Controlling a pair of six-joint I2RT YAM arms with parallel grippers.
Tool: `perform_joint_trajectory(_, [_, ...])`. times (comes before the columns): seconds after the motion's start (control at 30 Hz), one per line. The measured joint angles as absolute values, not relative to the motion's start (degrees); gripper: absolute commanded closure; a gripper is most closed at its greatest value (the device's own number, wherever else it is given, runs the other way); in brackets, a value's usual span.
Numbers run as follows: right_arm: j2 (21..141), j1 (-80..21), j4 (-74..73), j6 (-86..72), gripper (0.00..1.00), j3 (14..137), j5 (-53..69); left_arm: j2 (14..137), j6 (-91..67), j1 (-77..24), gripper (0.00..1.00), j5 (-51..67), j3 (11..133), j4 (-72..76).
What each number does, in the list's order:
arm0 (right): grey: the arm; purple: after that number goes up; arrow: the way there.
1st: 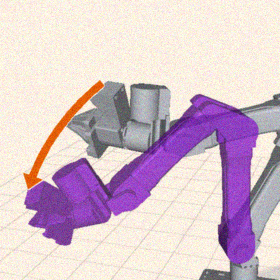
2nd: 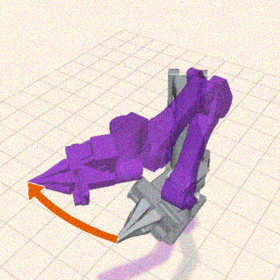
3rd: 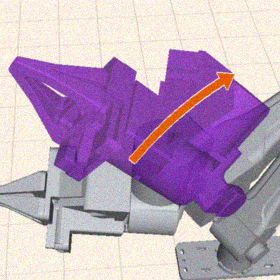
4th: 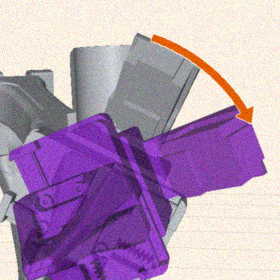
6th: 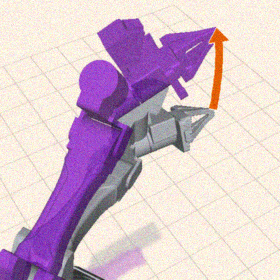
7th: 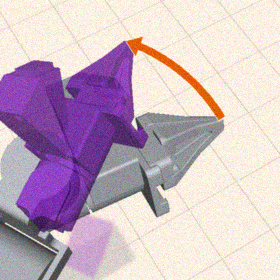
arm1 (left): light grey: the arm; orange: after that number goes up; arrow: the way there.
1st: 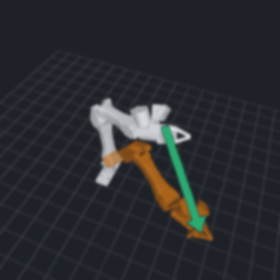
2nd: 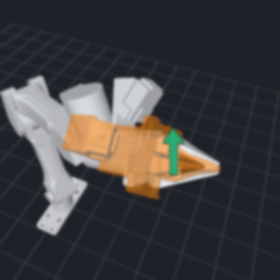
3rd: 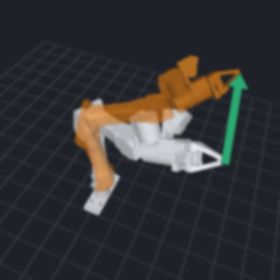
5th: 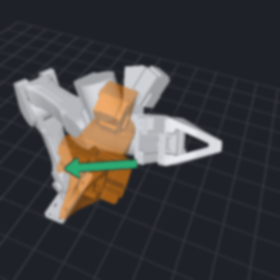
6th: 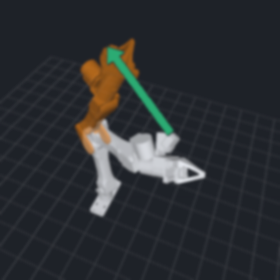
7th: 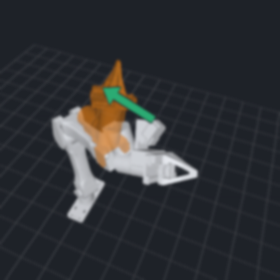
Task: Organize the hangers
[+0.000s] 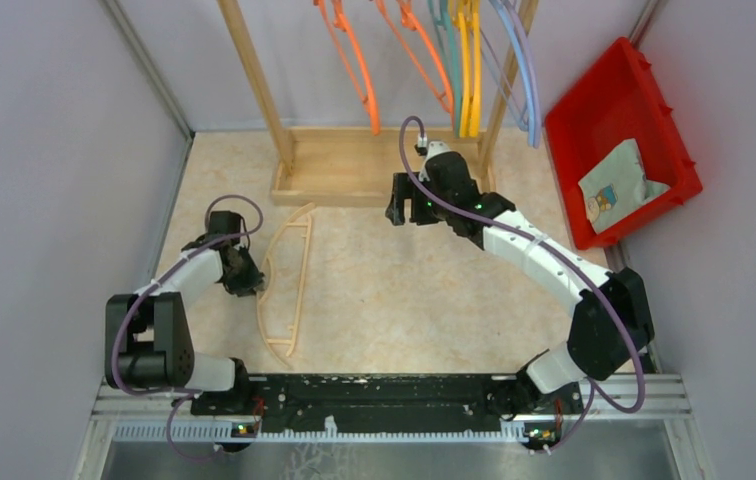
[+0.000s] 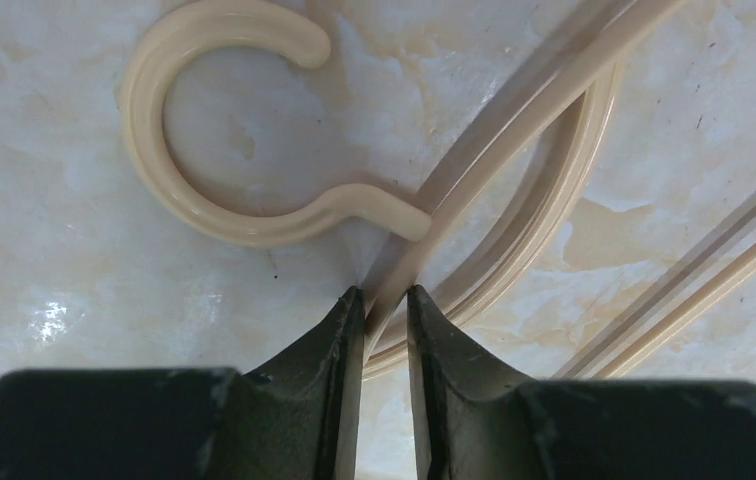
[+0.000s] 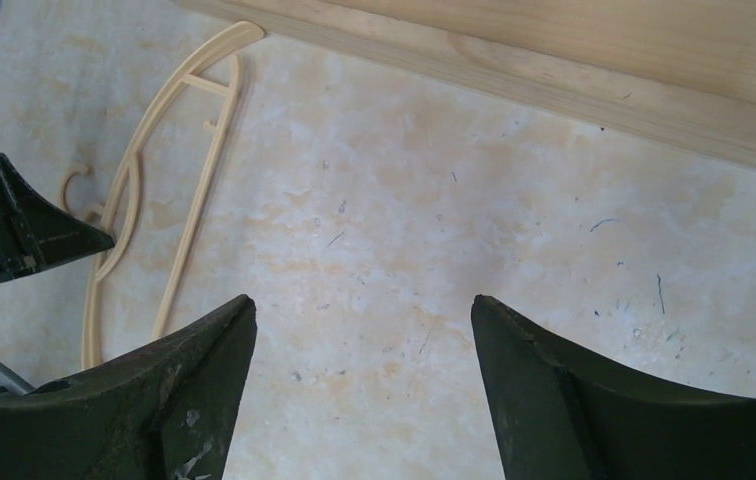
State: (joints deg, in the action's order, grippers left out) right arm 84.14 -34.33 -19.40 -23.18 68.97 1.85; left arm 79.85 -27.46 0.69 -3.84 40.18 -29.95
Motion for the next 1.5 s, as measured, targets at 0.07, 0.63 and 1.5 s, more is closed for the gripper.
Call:
perform_joint_trajectory(0.07, [84.1,-34.2,-19.4,-23.2,0.22,69.0,1.9,80.2,-27.0,0.6,0.94,-3.8,40.4,-29.8])
perform_joint_trajectory(0.63, [83.2,-34.0,-19.3,-24.1,0.34,67.4,6.2,73.4,-23.7,-2.5,1.0,-4.9,47.3,-41.1])
perform_joint_trajectory(1.5, [104.0,-40.8,8.6,-50.3,0.28,66.7,47.0,68.7,-30.5,-9.3,1.0,-8.4,53.4,-41.9])
